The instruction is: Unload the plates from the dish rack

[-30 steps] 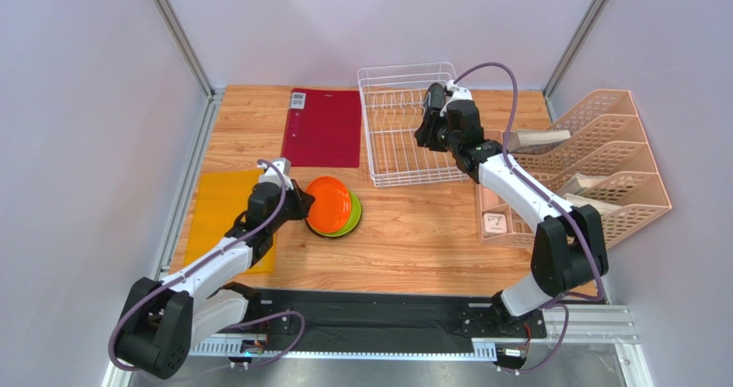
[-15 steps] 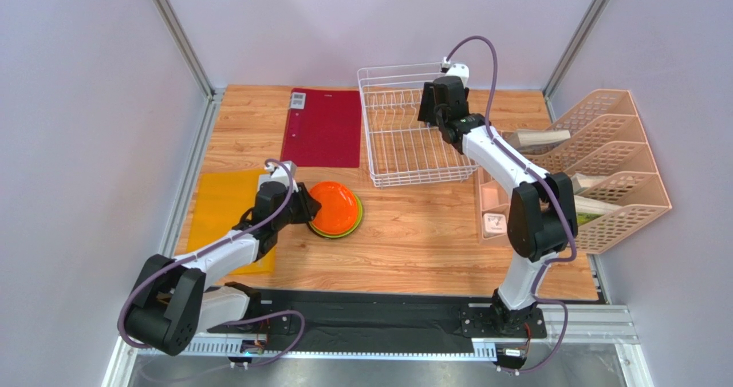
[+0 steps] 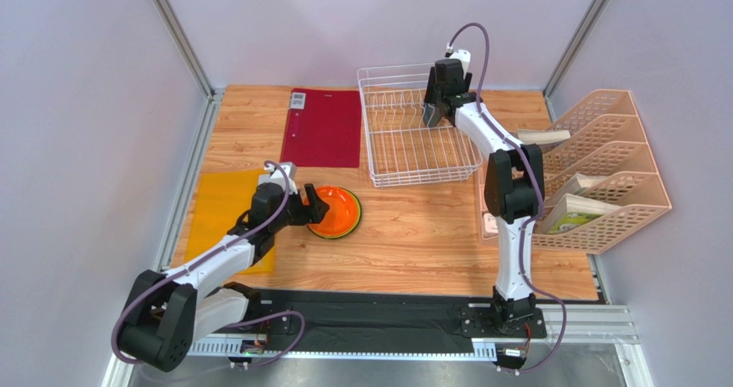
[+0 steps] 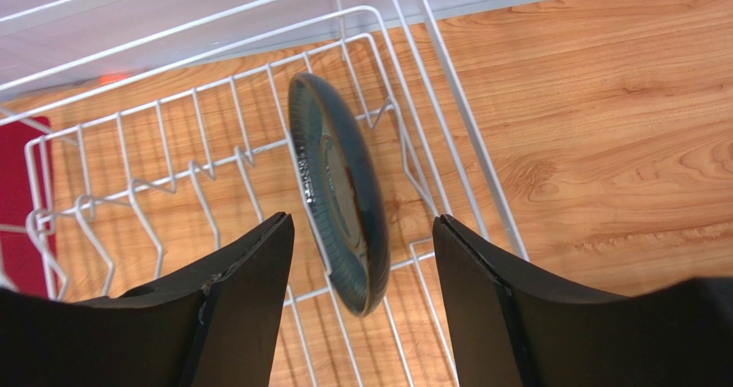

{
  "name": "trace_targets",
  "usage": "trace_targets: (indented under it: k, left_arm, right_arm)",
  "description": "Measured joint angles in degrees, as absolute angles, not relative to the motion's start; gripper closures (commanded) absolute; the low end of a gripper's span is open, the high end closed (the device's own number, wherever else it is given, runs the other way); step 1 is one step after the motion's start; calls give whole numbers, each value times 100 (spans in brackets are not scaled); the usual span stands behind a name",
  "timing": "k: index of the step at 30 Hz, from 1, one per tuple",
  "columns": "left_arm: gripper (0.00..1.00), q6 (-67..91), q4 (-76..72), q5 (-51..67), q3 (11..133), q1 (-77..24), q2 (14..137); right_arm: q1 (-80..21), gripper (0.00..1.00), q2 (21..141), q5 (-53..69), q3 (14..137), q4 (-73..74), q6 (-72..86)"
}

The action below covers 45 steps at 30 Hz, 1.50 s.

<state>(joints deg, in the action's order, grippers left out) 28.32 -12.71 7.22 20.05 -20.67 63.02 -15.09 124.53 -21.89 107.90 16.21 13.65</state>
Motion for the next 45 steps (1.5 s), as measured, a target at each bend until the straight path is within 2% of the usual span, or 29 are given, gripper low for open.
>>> trace_targets:
  k: [11, 16, 24, 29, 31, 32, 35, 40, 45]
  left_arm:
    - [11, 2770, -1083, 740, 2003, -2067, 5686]
    - [11, 2768, -1002, 738, 2003, -2067, 5669]
    - [10, 2687, -760, 596, 2003, -2067, 5752]
    - [9, 2609, -661, 318, 2003, -2067, 5959]
    - [10, 2593, -602, 250, 2010, -2067, 6106]
    - [9, 2582, -596, 244, 2016, -2067, 6156]
    - [10, 2576, -552, 246, 2091, -2067, 6416]
    - [9, 2585, -561, 242, 2119, -2067, 6473]
    - [8, 2587, -478, 75, 2121, -2067, 6014]
  right_arm:
    - [-1297, 53, 12884, -1695, 11183, 1723, 1365]
    - [-1297, 56, 13013, -1422, 11181, 1682, 1367]
    - [-1267, 72, 13111, -1275, 11181, 1651, 1363]
    - [-1251, 76, 13117, -1251, 11183, 1649, 1345]
    - [-1245, 83, 13131, -1249, 11190, 1662, 1341]
    - [-1243, 91, 13146, -1251, 11203, 1673, 1328]
    - [-1236, 100, 13222, -1249, 11303, 1695, 1208]
    - [-1273, 100, 13294, -1288, 11417, 1717, 1153]
    - [-1387, 100, 13294, -1647, 11417, 1704, 1057]
